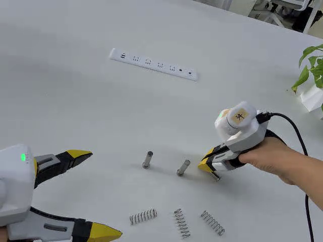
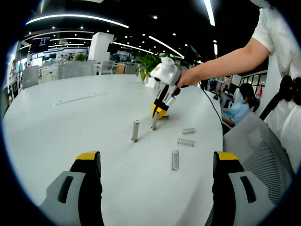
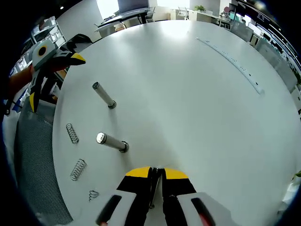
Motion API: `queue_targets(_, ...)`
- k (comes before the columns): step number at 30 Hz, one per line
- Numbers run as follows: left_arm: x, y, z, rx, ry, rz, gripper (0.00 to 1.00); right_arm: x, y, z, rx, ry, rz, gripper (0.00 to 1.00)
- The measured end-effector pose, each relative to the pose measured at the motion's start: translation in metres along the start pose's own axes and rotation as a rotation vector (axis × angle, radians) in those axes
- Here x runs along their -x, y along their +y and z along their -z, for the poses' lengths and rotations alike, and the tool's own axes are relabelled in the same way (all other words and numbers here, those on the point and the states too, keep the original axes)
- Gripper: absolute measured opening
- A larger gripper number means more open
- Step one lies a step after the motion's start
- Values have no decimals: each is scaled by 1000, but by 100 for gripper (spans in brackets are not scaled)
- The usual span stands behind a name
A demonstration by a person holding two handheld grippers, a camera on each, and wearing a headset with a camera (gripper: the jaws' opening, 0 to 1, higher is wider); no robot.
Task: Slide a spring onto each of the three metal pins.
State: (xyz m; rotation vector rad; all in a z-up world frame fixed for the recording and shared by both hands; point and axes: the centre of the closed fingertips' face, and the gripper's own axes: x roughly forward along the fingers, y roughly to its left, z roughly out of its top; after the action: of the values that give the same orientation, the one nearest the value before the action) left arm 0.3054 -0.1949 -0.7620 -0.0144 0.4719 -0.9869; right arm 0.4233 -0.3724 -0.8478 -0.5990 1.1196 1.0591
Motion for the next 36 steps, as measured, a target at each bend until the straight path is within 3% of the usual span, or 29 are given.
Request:
queue_targets(18, -3, -2, -3, 1, 0, 6, 98, 2, -1, 3, 3, 0, 13, 4)
queue_targets(36, -4, -5, -5, -1, -2, 17, 98, 19, 4, 2, -11, -55, 34, 4)
